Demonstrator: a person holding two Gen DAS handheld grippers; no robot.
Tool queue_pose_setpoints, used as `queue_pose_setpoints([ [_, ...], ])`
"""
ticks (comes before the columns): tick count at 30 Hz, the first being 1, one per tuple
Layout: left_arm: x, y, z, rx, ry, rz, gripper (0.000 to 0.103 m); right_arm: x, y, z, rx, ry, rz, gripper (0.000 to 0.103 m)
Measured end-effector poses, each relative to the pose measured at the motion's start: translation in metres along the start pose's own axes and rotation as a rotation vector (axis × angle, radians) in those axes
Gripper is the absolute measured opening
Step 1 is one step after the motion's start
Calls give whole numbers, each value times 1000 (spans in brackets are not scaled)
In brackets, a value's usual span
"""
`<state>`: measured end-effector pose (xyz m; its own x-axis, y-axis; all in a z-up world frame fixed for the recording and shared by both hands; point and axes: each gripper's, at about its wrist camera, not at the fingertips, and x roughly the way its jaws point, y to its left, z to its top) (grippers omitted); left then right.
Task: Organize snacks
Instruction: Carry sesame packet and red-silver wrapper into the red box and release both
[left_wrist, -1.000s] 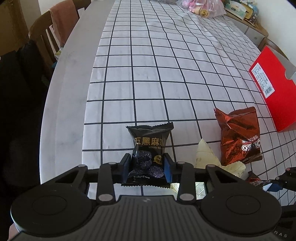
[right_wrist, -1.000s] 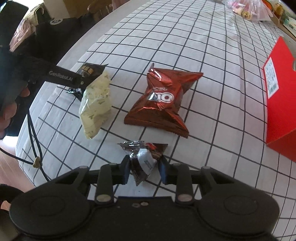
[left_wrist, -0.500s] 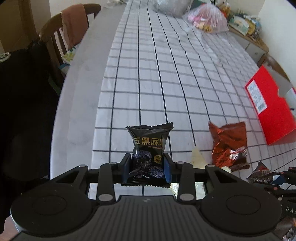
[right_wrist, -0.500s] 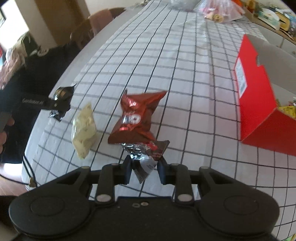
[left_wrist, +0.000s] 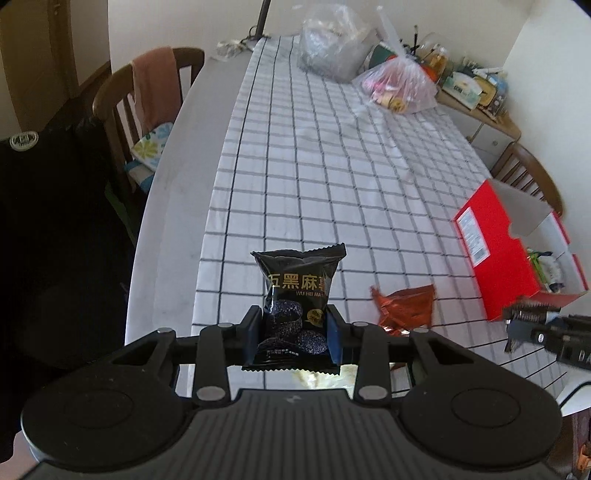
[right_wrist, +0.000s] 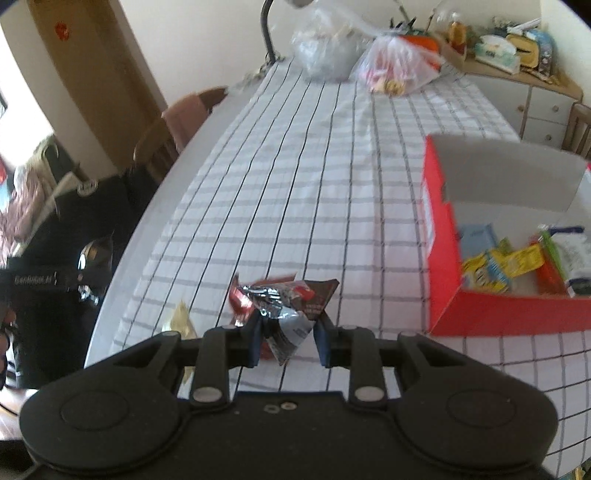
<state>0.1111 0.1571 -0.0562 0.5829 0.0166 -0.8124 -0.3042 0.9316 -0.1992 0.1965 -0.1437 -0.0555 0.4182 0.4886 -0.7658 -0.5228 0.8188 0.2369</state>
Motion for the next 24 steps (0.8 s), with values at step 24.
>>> queue_pose_setpoints([
  [24, 10, -202, 40, 95, -58, -70, 35, -55, -158, 53, 12, -98, 16, 26],
])
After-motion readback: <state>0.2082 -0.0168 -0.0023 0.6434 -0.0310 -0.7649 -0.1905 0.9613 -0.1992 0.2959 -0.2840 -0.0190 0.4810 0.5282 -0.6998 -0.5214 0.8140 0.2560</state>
